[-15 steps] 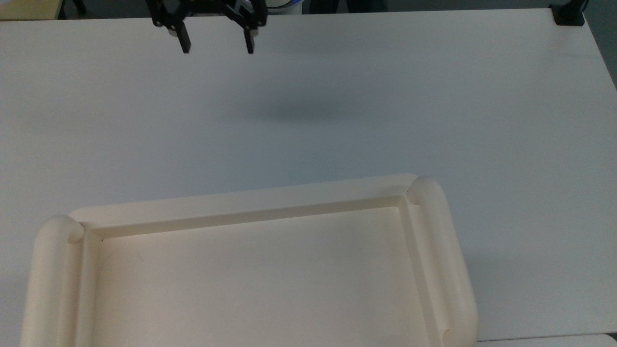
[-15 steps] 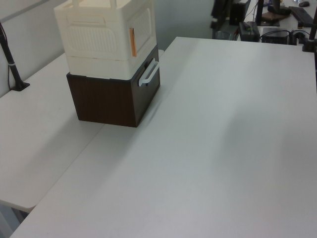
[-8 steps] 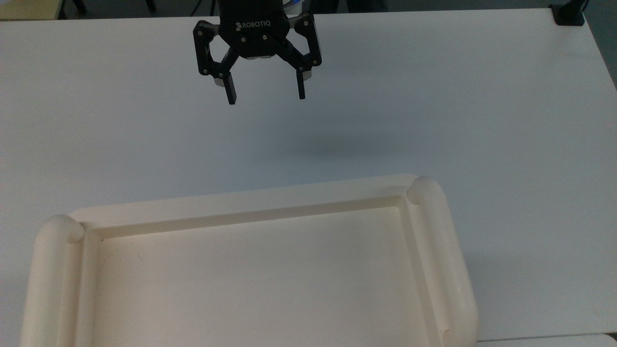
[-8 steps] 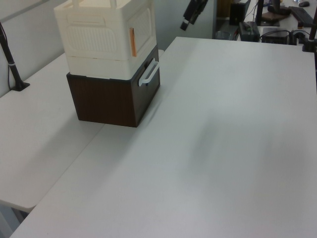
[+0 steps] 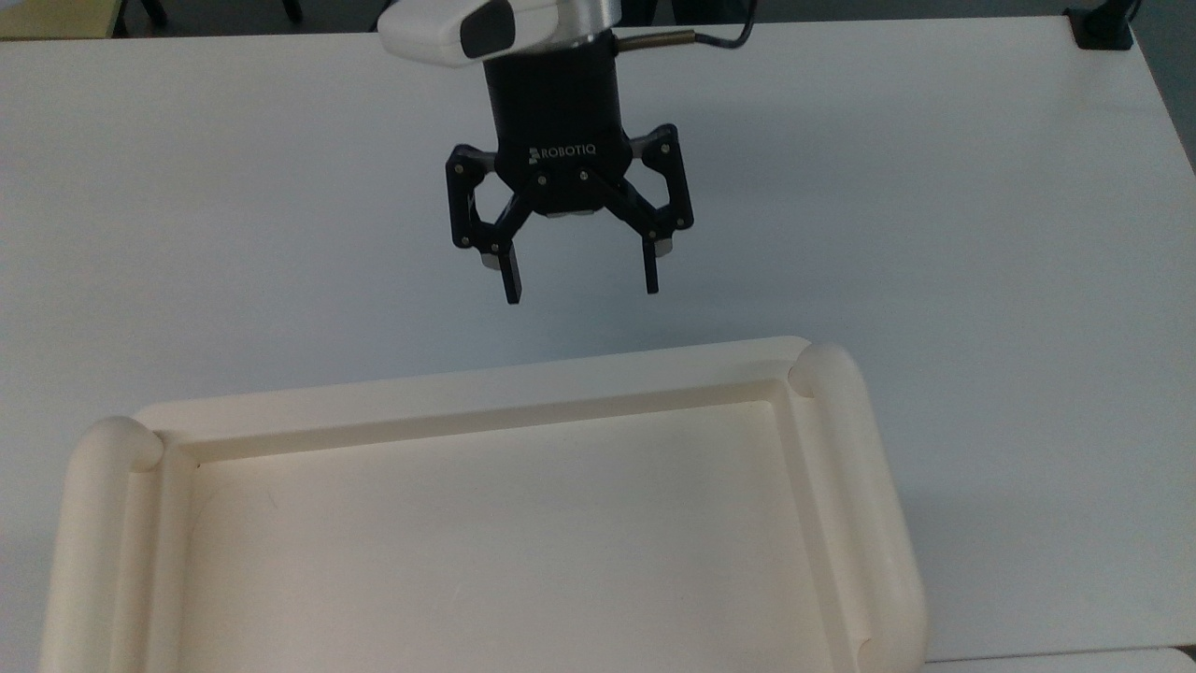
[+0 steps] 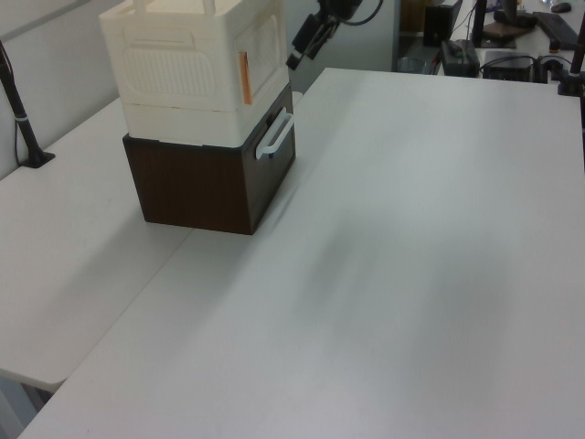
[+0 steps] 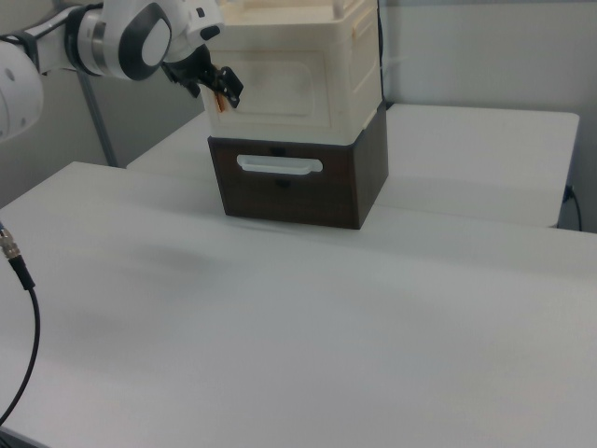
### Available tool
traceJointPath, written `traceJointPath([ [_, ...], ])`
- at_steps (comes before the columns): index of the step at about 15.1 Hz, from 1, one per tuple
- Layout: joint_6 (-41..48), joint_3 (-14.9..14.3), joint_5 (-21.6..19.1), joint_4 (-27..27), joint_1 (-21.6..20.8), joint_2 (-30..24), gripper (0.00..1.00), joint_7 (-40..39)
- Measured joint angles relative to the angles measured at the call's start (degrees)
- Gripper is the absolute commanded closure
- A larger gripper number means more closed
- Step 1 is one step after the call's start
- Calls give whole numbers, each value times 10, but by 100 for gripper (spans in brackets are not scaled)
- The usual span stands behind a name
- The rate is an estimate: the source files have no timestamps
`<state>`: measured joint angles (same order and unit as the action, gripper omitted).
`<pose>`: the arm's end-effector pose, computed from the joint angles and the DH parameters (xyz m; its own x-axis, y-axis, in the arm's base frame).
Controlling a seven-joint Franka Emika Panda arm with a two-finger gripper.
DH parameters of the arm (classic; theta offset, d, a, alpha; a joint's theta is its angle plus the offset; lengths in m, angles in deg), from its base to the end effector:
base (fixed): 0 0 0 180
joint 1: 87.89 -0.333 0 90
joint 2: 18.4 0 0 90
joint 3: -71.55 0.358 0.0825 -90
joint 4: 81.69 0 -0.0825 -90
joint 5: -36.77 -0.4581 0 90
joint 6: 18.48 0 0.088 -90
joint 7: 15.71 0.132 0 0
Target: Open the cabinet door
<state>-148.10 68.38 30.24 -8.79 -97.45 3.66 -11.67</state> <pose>0.8150 0.1058 0.6184 0.8288 -0.0354 0.5585 0.0468 -0.9901 -0.1323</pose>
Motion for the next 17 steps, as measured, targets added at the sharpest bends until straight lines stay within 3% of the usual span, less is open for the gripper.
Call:
traceJointPath([
  [3,-23,0,2,-21,-9,19,6,1],
  [6,-32,0,33,-33,-17,28,16,5],
  [11,-60,0,68,-63,-31,61,18,7],
  [14,-88,0,72,-67,-39,74,32,7],
  [17,-103,0,86,-67,-43,83,38,12],
])
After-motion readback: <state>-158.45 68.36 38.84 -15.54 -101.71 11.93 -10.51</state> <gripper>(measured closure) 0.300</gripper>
